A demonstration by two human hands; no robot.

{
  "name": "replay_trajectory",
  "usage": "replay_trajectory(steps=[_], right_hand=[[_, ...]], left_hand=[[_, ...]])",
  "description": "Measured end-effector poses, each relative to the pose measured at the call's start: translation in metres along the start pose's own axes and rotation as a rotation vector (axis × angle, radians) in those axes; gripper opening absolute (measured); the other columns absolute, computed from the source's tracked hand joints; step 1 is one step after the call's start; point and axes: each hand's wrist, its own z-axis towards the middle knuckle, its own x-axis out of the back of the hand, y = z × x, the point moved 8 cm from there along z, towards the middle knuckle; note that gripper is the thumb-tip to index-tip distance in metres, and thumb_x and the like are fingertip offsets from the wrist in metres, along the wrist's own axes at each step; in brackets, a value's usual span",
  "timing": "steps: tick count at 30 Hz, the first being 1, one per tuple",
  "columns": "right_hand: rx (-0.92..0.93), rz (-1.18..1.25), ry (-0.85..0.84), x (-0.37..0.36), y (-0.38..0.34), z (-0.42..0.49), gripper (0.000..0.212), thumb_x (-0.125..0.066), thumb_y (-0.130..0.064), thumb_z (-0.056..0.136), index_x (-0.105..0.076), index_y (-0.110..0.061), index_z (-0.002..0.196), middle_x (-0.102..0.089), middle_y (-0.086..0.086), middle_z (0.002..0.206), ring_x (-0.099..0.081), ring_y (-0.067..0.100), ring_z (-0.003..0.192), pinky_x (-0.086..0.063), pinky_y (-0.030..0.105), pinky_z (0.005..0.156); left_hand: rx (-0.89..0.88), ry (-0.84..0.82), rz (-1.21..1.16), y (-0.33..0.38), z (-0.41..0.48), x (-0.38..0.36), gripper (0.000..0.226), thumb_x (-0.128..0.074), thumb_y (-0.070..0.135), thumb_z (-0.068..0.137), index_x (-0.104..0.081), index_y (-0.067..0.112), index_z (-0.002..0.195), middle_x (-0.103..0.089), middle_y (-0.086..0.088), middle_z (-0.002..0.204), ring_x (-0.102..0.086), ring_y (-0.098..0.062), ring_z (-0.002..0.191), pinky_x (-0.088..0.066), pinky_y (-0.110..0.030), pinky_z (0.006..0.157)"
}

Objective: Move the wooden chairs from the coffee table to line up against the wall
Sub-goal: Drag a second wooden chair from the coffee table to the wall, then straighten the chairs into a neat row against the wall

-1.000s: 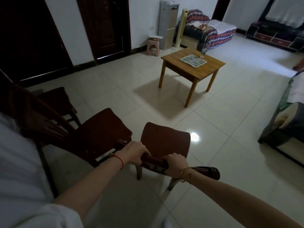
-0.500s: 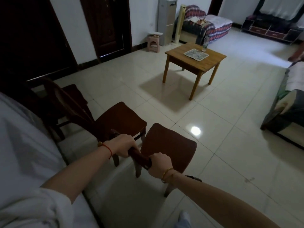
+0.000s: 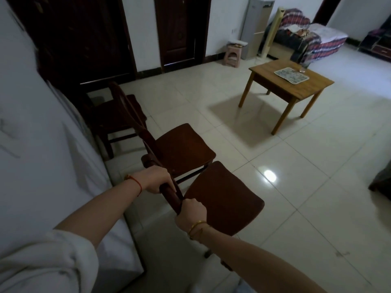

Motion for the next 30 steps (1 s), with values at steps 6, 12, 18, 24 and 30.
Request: replay_trajectory(steps=[6,12,18,24,30], right_hand=[[0.061,0.006,0.025,0.001,0.001,-0.001,0.034,-0.064,-0.036,0.084,-0.066,-0.012,0.108,-0.069,0.005,0.095,-0.069,0.024,0.084,-0.058,0.036,0.075],[0.215,0.173,-0.091,0.013,0.03,-0.005,0.069,-0.048,-0.078,0.079,-0.063,-0.022,0.117,-0.071,-0.001,0.092,-0.068,0.015,0.075,-0.061,0.036,0.072],[0.264,0.273,0.168,0.11,0.13,0.009,0.081,-0.054,-0.071,0.081,-0.035,-0.029,0.148,-0.058,-0.002,0.137,-0.062,0.014,0.111,-0.051,0.033,0.097],[0.45,0.378,0.27,0.217,0.207,0.025,0.093,-0.055,-0.077,0.07,-0.031,-0.034,0.149,-0.04,-0.009,0.152,-0.038,0.011,0.139,-0.033,0.034,0.113],[0.641,0.345,0.3,0.312,0.289,0.041,0.092,-0.059,-0.072,0.071,-0.037,-0.027,0.148,-0.042,-0.008,0.151,-0.039,0.012,0.138,-0.034,0.04,0.115]], left_hand=[[0.022,-0.01,0.007,0.0,0.001,-0.003,0.052,-0.063,0.013,0.089,-0.061,0.044,0.131,-0.069,0.007,0.123,-0.059,-0.016,0.117,-0.045,-0.039,0.102],[0.128,-0.124,0.17,-0.006,-0.002,-0.014,0.07,-0.063,0.008,0.09,-0.039,0.033,0.15,-0.04,0.005,0.155,-0.02,-0.02,0.15,0.002,-0.05,0.123],[0.322,0.032,-0.213,0.009,-0.006,0.047,0.107,-0.069,0.014,0.084,0.005,0.035,0.158,0.0,0.003,0.167,0.005,-0.02,0.153,0.002,-0.046,0.123],[0.288,0.802,-0.712,0.067,0.003,0.14,0.11,-0.08,0.044,0.079,0.0,0.049,0.154,-0.005,0.027,0.159,-0.004,0.003,0.146,-0.014,-0.033,0.116],[0.409,1.131,-0.735,0.143,0.054,0.189,0.091,-0.077,0.041,0.082,-0.024,0.032,0.156,-0.029,0.01,0.16,-0.028,-0.005,0.143,-0.026,-0.034,0.116]])
